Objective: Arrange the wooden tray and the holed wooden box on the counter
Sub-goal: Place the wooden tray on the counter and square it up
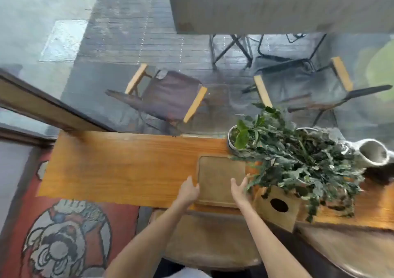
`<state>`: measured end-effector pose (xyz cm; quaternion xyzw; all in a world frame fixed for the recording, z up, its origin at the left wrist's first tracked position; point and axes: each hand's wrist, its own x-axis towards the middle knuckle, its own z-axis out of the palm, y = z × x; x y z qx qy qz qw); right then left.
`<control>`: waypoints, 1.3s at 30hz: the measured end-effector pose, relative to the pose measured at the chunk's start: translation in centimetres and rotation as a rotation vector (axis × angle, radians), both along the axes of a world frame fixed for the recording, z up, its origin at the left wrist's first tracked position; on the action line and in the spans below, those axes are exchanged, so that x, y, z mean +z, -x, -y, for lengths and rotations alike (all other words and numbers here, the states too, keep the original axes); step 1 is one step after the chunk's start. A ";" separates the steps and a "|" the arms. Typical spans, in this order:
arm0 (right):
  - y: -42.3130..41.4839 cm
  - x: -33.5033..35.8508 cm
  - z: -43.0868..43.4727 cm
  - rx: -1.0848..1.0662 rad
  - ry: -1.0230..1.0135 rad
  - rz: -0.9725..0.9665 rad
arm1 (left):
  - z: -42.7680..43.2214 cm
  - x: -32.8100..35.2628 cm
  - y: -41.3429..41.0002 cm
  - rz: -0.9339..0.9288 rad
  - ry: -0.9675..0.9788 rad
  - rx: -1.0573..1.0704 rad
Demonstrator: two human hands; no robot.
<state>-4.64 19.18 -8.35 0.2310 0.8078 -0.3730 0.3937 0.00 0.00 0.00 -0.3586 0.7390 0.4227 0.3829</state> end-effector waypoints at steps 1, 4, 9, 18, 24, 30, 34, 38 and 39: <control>0.1 -0.4 0.1 -0.040 -0.021 -0.027 | 0.1 -0.6 0.4 0.013 -0.005 -0.006; 0.1 -4.3 -0.5 -0.133 -0.074 -0.015 | 0.6 -2.2 1.5 0.055 -0.001 -0.011; 2.1 2.2 2.5 -0.222 -0.036 0.038 | 2.0 -3.3 2.0 0.092 -0.070 0.071; -0.1 5.9 15.9 -0.017 0.053 0.090 | 17.0 -1.9 -2.3 0.057 -0.021 0.297; -4.2 7.5 31.6 0.084 0.148 0.046 | 32.2 -0.4 -8.5 -0.035 0.093 0.392; -8.2 4.4 45.2 0.097 0.208 -0.014 | 46.2 -3.1 -12.9 -0.164 0.184 0.326; -9.9 2.6 50.5 0.123 0.196 -0.093 | 51.8 -4.4 -14.3 -0.187 0.197 0.216; -11.9 1.3 52.4 0.440 -0.033 -0.343 | 55.5 -6.9 -16.7 -0.365 0.399 -0.399; -12.7 0.6 52.0 0.574 -0.120 -0.446 | 56.1 -7.8 -17.7 -0.406 0.450 -0.559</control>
